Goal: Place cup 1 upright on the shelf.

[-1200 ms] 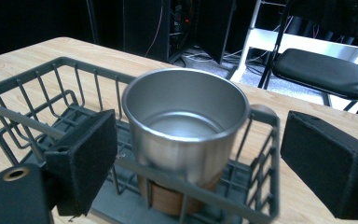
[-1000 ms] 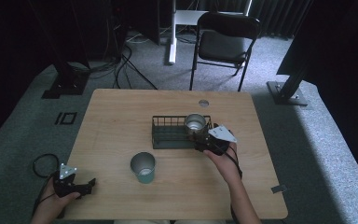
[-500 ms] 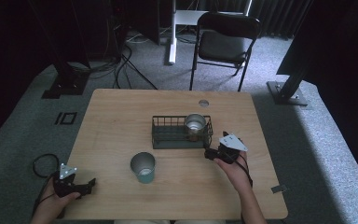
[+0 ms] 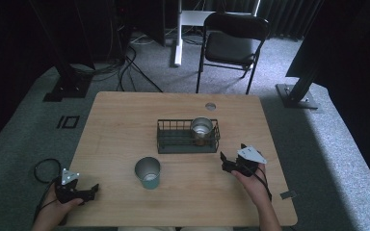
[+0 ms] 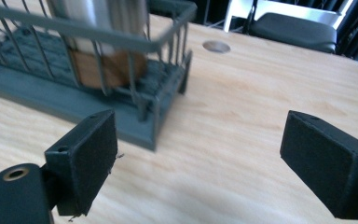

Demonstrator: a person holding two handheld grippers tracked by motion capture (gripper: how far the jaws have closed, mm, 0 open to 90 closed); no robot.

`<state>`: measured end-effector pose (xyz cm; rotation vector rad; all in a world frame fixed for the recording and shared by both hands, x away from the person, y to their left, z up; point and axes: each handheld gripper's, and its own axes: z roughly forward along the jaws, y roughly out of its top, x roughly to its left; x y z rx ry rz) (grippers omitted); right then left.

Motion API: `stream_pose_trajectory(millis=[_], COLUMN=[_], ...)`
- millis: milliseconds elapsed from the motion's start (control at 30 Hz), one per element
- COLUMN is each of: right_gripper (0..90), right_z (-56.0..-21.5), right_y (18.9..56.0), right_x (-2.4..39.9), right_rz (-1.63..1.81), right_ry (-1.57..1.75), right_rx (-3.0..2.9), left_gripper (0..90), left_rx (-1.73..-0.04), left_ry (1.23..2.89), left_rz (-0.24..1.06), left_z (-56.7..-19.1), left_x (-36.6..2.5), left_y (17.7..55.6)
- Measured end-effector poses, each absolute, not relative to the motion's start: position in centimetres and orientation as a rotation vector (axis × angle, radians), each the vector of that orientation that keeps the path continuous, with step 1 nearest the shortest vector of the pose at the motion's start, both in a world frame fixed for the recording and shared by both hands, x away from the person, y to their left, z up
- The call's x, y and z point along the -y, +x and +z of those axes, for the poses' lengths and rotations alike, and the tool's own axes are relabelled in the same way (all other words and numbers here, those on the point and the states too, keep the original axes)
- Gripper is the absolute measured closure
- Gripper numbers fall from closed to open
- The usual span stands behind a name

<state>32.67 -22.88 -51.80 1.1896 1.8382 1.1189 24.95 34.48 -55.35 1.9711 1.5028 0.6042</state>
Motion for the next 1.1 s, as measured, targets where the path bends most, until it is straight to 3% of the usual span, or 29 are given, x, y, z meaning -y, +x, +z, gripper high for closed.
stream_pose_trajectory(millis=[1100], right_gripper=[11.8], right_z=[-54.8], right_y=[28.2], right_x=[30.8], right_rz=[0.952], right_ry=[1.363], right_rx=[-2.015], left_gripper=[0.3], left_rx=[-1.504], left_ry=[1.969], left_rz=[0.604], left_z=[-55.4], left_x=[-34.5], left_y=[25.0])
